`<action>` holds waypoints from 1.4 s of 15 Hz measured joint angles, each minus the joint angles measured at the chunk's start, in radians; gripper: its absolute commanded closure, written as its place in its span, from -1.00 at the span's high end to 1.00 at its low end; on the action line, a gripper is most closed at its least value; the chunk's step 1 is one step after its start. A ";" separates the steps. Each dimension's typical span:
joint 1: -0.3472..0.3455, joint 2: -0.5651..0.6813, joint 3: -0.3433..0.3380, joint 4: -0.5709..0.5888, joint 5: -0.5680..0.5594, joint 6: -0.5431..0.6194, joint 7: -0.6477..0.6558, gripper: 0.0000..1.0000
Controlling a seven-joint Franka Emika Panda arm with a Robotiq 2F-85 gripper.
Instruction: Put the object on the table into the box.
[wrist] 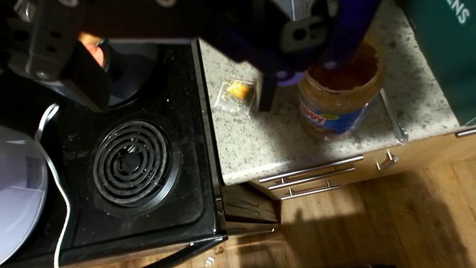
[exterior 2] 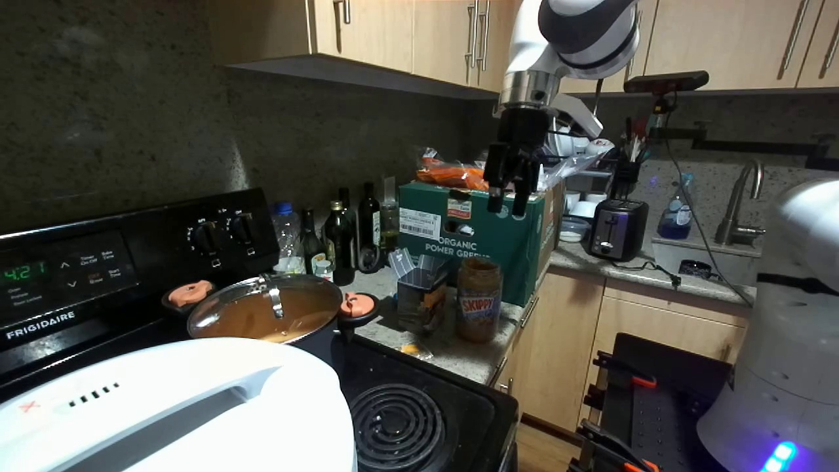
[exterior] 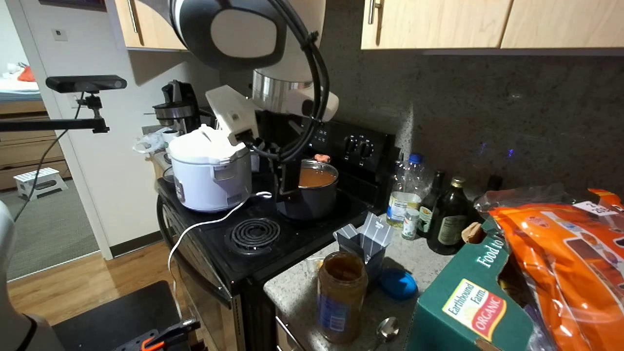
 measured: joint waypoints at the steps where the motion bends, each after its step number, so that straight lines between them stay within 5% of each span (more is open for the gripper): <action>1: -0.001 0.015 0.000 0.007 0.006 0.005 0.001 1.00; 15: -0.011 0.131 0.003 0.036 0.077 0.094 0.064 1.00; 21: -0.014 0.190 0.062 0.074 0.044 0.149 0.237 1.00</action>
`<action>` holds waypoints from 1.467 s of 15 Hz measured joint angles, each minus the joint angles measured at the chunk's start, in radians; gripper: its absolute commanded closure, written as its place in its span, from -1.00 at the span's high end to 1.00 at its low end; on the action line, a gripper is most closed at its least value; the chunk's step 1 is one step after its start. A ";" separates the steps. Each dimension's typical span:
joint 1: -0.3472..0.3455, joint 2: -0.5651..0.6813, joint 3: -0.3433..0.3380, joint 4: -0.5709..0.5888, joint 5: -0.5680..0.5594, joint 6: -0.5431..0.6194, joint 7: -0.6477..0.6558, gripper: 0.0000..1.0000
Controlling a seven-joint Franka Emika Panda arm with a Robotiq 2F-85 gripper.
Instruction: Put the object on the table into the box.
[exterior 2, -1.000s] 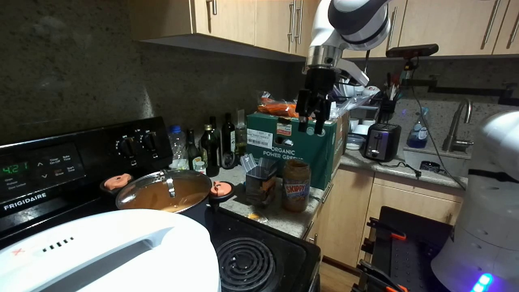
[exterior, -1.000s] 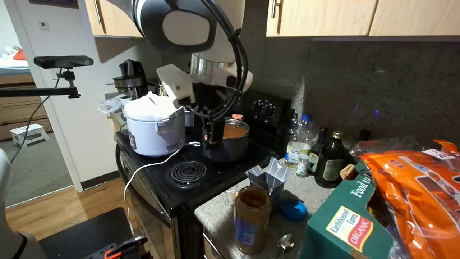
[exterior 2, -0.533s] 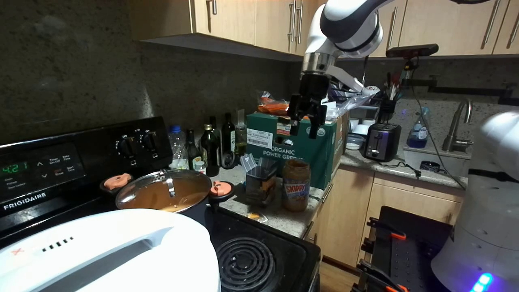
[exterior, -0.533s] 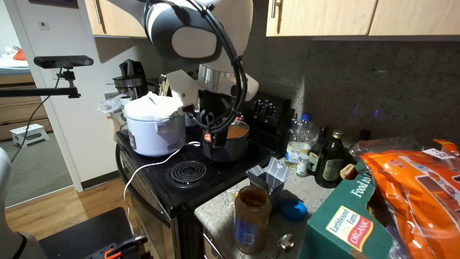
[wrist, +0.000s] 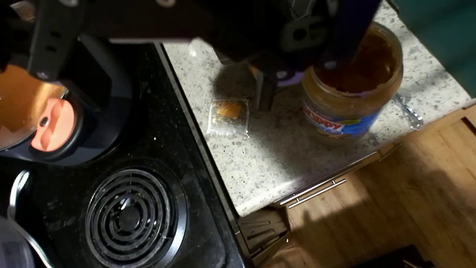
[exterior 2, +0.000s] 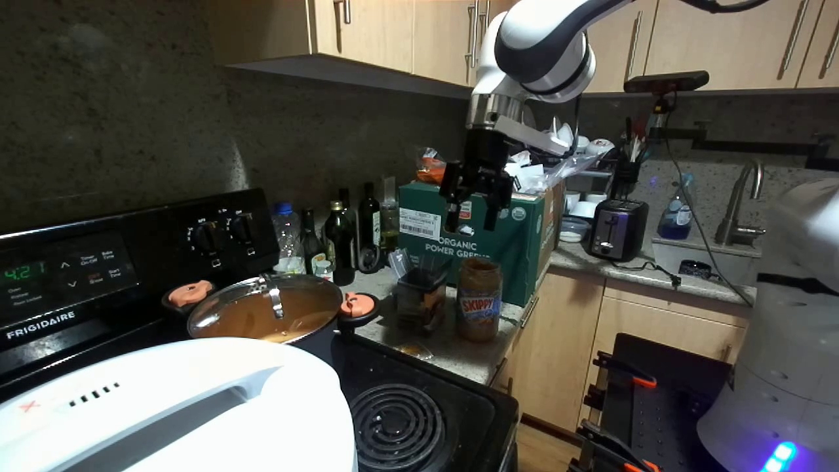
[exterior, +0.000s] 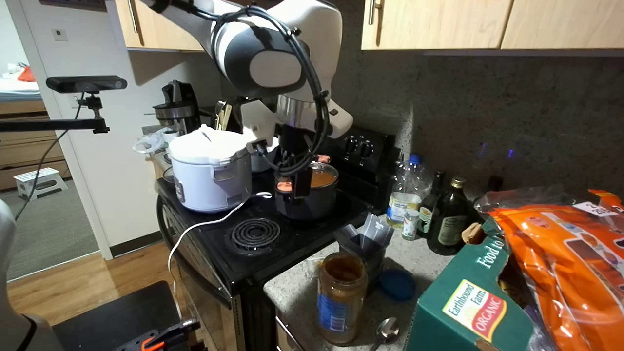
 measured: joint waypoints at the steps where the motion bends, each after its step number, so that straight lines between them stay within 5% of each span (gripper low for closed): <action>1: -0.002 0.007 0.014 0.006 -0.014 0.009 0.050 1.00; 10: -0.022 0.155 0.058 0.085 -0.106 0.020 0.308 1.00; 22: -0.018 0.321 0.050 0.130 -0.010 0.020 0.220 1.00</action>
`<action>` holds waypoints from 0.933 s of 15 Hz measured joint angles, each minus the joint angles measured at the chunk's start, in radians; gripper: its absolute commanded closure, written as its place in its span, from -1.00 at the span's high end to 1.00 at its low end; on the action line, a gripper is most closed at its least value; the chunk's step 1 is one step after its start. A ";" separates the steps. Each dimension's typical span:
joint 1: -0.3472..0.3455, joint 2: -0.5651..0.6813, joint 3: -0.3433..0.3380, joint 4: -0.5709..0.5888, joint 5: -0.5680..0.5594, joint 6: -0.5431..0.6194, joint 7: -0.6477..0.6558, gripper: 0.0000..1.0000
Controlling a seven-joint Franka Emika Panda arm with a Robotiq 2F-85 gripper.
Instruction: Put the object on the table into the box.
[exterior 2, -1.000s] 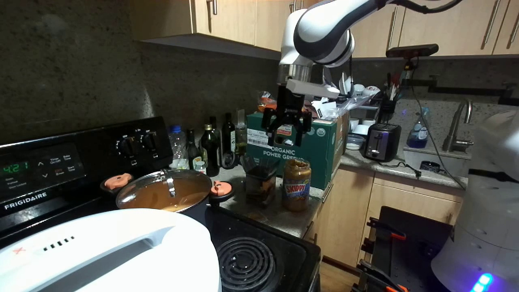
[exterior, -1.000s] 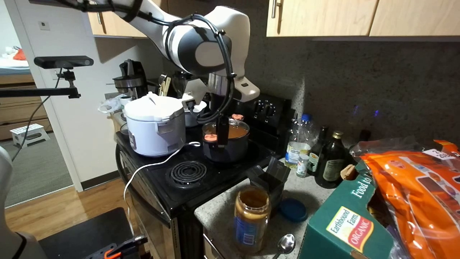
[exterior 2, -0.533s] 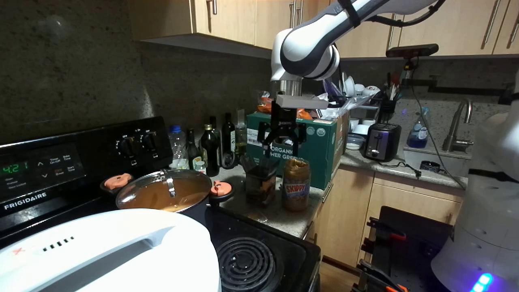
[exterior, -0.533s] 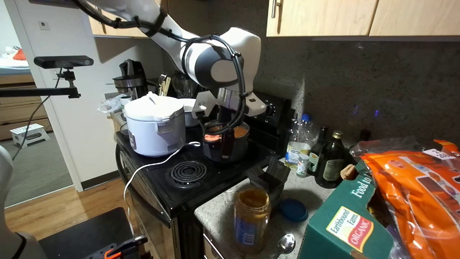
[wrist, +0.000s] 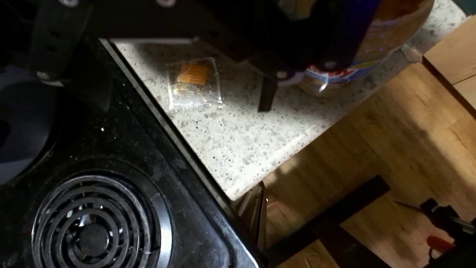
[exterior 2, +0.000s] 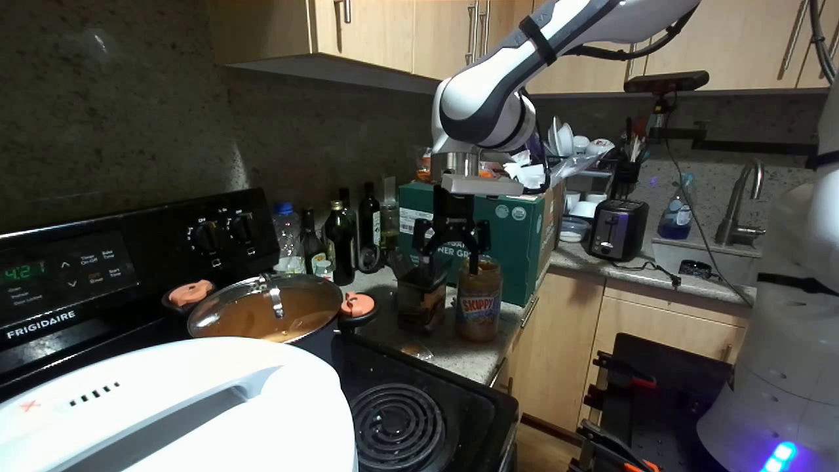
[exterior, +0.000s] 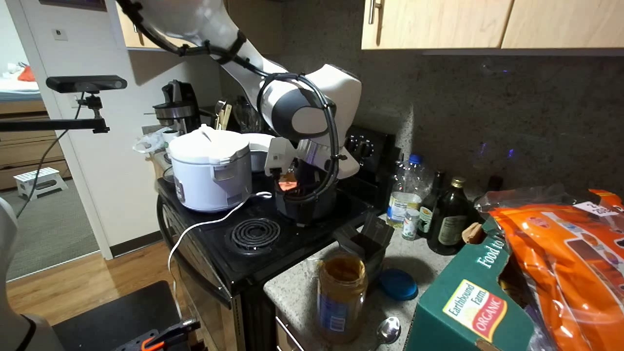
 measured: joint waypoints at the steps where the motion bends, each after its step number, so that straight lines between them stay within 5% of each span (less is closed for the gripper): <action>1: 0.000 0.000 0.000 0.000 0.000 0.000 0.000 1.00; 8: 0.005 0.020 0.000 0.000 0.002 0.001 0.000 1.00; 14: 0.038 0.175 0.005 0.003 0.024 0.074 0.000 1.00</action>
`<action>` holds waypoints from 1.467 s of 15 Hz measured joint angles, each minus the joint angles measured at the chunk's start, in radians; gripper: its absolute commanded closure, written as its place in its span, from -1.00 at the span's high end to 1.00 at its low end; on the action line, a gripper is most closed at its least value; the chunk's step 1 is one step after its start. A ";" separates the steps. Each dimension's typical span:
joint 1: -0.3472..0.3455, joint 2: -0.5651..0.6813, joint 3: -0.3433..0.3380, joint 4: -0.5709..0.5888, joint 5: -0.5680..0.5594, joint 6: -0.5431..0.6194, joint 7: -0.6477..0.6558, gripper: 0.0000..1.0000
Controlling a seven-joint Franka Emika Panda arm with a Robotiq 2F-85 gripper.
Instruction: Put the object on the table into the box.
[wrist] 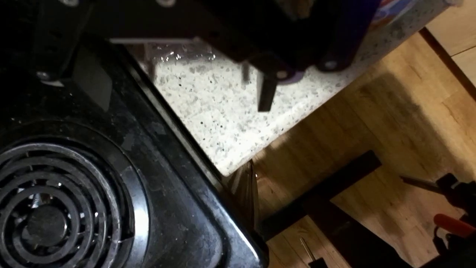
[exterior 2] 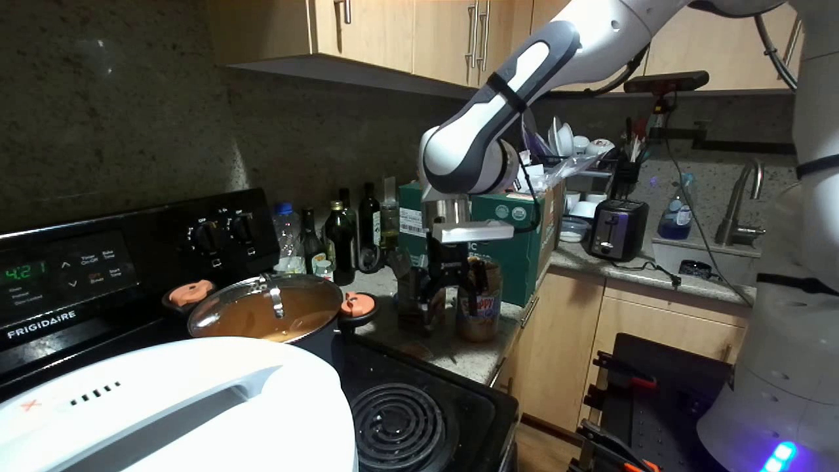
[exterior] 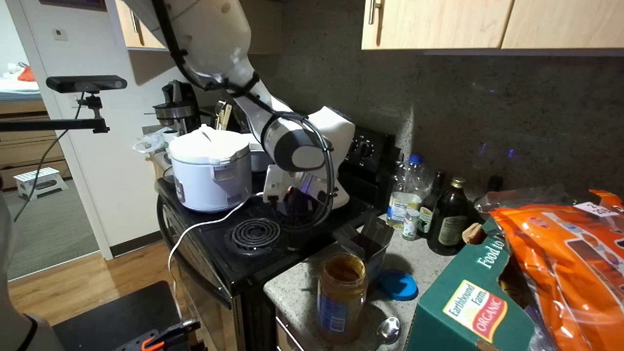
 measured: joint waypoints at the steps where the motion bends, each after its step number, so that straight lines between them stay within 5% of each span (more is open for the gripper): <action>1: 0.004 0.027 0.000 0.001 0.006 0.019 0.000 1.00; 8: 0.039 0.129 -0.012 -0.001 -0.002 0.245 0.093 1.00; 13: 0.121 0.180 -0.079 -0.004 -0.125 0.402 0.282 1.00; 22: 0.204 0.233 -0.142 0.002 -0.244 0.442 0.462 1.00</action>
